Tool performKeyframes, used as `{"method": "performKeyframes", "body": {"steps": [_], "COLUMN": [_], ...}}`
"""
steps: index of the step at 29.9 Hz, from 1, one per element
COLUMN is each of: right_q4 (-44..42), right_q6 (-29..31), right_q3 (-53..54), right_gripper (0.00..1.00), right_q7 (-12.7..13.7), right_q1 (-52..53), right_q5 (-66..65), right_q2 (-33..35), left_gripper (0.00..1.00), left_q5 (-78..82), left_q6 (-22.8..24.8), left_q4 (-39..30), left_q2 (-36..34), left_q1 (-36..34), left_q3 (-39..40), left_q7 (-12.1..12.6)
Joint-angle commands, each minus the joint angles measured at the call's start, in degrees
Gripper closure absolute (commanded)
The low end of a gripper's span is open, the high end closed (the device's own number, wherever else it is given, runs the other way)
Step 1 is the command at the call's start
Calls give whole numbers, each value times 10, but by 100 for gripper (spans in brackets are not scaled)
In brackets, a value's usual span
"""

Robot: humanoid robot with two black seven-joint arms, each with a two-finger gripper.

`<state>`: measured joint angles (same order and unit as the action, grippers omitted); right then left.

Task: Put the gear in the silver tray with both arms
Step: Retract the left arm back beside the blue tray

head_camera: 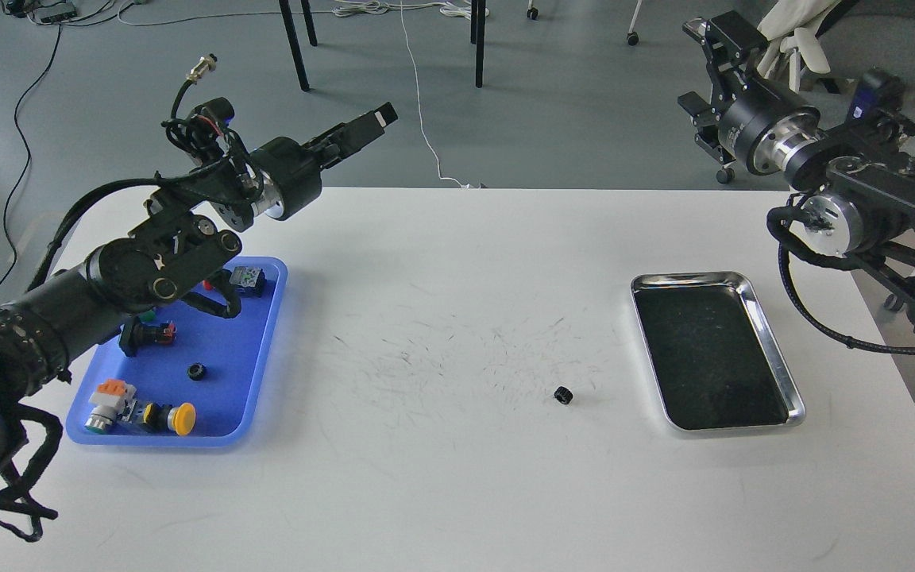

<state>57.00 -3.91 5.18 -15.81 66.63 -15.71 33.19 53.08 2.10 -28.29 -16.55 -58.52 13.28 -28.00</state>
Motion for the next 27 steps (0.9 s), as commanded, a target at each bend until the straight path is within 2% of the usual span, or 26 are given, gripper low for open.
{"method": "performKeyframes", "body": {"steps": [1,4,8,14,19,22,23,25,27], "right_q4": [32,56,68,96,109,110,122,130,134], "right_q6": [0,0,6,39,54,55,71,79,86], "right_q3": [-22,-33,-51,-145,-212,-216,-251,-272,-295], "right_gripper": [3,3,3,3,2,2,2,2,2], "right_q7": [0,1,0,-1,-2,-2,-2,-4,-8], "right_q1": [7,10,19,66,106,108,132,152,170], "right_q5": [-60,-95,-132,-233,-292,-295,-335,-363,-386], "right_q2": [14,19,19,19,18,18,16,14,11], "left_gripper": [7,6,5,2,2,2,2,2,2], "left_q5": [-75,-111,-123,-215,-292,-296,-344,-363,-369], "left_q6": [39,65,77,130,150,151,165,171,176], "left_q4": [13,16,47,62,65,64,64,65,63], "left_q2": [-25,-47,-59,-86,-94,-95,-95,-93,-94], "left_q1": [3,3,5,18,18,18,16,16,16], "left_q3": [-1,-2,-2,7,10,10,15,18,23], "left_q7": [0,0,0,0,0,0,20,36,39]}}
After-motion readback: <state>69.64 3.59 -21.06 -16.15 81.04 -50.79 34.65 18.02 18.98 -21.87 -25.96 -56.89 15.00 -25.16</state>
